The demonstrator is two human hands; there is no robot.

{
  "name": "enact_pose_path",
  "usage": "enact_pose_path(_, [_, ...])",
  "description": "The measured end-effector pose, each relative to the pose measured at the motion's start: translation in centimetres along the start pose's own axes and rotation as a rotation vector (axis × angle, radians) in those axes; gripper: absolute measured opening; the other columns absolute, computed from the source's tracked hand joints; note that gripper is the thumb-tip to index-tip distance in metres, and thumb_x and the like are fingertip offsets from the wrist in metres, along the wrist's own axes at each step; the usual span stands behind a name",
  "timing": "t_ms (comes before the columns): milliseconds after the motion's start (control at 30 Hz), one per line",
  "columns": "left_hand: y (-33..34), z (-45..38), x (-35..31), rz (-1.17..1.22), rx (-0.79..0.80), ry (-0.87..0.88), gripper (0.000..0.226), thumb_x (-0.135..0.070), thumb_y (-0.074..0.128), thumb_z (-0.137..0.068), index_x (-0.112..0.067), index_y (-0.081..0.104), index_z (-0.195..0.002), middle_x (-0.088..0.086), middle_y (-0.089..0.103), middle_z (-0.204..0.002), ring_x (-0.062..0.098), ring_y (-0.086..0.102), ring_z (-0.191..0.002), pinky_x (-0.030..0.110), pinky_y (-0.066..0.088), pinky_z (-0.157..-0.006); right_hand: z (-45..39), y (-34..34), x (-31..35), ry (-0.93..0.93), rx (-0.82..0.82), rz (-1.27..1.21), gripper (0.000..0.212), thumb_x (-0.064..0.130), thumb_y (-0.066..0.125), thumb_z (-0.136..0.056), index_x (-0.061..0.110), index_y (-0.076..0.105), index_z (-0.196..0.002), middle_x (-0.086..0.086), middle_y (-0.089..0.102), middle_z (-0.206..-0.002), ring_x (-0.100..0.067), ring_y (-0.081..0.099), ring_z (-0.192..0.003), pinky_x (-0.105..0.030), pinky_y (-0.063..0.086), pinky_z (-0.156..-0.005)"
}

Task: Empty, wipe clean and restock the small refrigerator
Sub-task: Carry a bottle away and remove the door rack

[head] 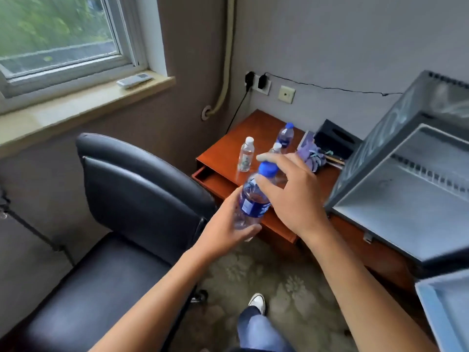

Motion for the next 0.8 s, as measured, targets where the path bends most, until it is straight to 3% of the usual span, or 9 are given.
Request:
enact_pose_path(100, [5.7, 2.7, -0.4, 0.269, 0.101, -0.046, 0.062, -0.005, 0.080, -0.087, -0.017, 0.049, -0.139, 0.001, 0.068, -0.128, 0.022, 0.067, -0.116, 0.033, 0.056, -0.095, 5.5, -4.0, -1.1, 0.112, -0.090, -0.112, 0.035, 0.018, 0.077, -0.087, 0.029, 0.070, -0.120, 0.011, 0.064, -0.115, -0.001, 0.060, -0.105, -0.005, 0.047, -0.082])
enact_pose_path(233, [14.2, 5.5, -1.9, 0.307, 0.243, -0.079, 0.045, -0.005, 0.079, -0.088, -0.012, 0.055, -0.125, 0.010, 0.070, -0.113, 0.019, 0.067, -0.098, 0.042, 0.055, -0.083, 13.5, -8.5, -6.3, 0.374, -0.196, -0.330, 0.043, 0.021, 0.079, -0.084, 0.035, 0.064, -0.123, 0.017, 0.067, -0.111, -0.005, 0.065, -0.106, -0.020, 0.052, -0.090])
enact_pose_path(400, [27.2, 9.1, -6.3, 0.279, 0.494, -0.001, 0.056, -0.016, 0.081, -0.088, -0.022, 0.053, -0.136, 0.006, 0.067, -0.128, 0.027, 0.065, -0.120, 0.058, 0.049, -0.104, 25.0, -15.7, -12.1, 0.600, -0.460, -0.467, 0.044, 0.028, 0.080, -0.080, 0.030, 0.065, -0.122, 0.013, 0.071, -0.104, -0.004, 0.069, -0.095, -0.021, 0.053, -0.087])
enact_pose_path(500, [35.5, 12.5, -9.2, 0.255, 0.623, 0.041, 0.066, -0.023, 0.082, -0.087, -0.025, 0.049, -0.143, 0.006, 0.065, -0.135, 0.030, 0.062, -0.125, 0.061, 0.045, -0.106, 32.6, -21.2, -15.3, 0.668, -0.605, -0.427, 0.044, 0.043, 0.076, -0.077, 0.031, 0.067, -0.119, 0.014, 0.071, -0.108, -0.010, 0.069, -0.103, -0.035, 0.055, -0.095])
enact_pose_path(600, [44.0, 16.8, -12.5, 0.232, 0.727, 0.071, 0.067, -0.021, 0.083, -0.086, -0.026, 0.049, -0.144, 0.003, 0.065, -0.135, 0.027, 0.063, -0.124, 0.055, 0.048, -0.106, 40.8, -27.0, -18.2, 0.740, -0.716, -0.440, 0.037, 0.041, 0.078, -0.077, 0.025, 0.070, -0.109, 0.009, 0.074, -0.102, -0.010, 0.071, -0.097, -0.040, 0.057, -0.094])
enact_pose_path(700, [52.1, 21.4, -15.9, 0.220, 0.797, 0.100, 0.064, -0.015, 0.083, -0.084, -0.022, 0.053, -0.140, -0.007, 0.067, -0.132, 0.015, 0.064, -0.122, 0.031, 0.049, -0.102, 48.5, -32.6, -20.4, 0.787, -0.812, -0.416, 0.021, 0.022, 0.080, -0.084, 0.022, 0.070, -0.102, 0.004, 0.075, -0.089, -0.014, 0.072, -0.086, -0.035, 0.057, -0.085])
enact_pose_path(800, [59.7, 25.5, -18.6, 0.193, 0.879, 0.134, 0.063, -0.010, 0.083, -0.083, -0.019, 0.055, -0.139, -0.003, 0.068, -0.130, 0.018, 0.065, -0.120, 0.034, 0.051, -0.101, 55.5, -37.9, -22.5, 0.820, -0.915, -0.425, 0.021, 0.023, 0.080, -0.084, 0.025, 0.071, -0.103, 0.001, 0.075, -0.086, -0.015, 0.072, -0.080, -0.031, 0.059, -0.076])
Point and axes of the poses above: each hand's wrist, its own z-axis away from the middle knuckle, its own y-axis out of the palm, x = y × z, the point moved 9 cm from there along -z, towards the middle knuckle
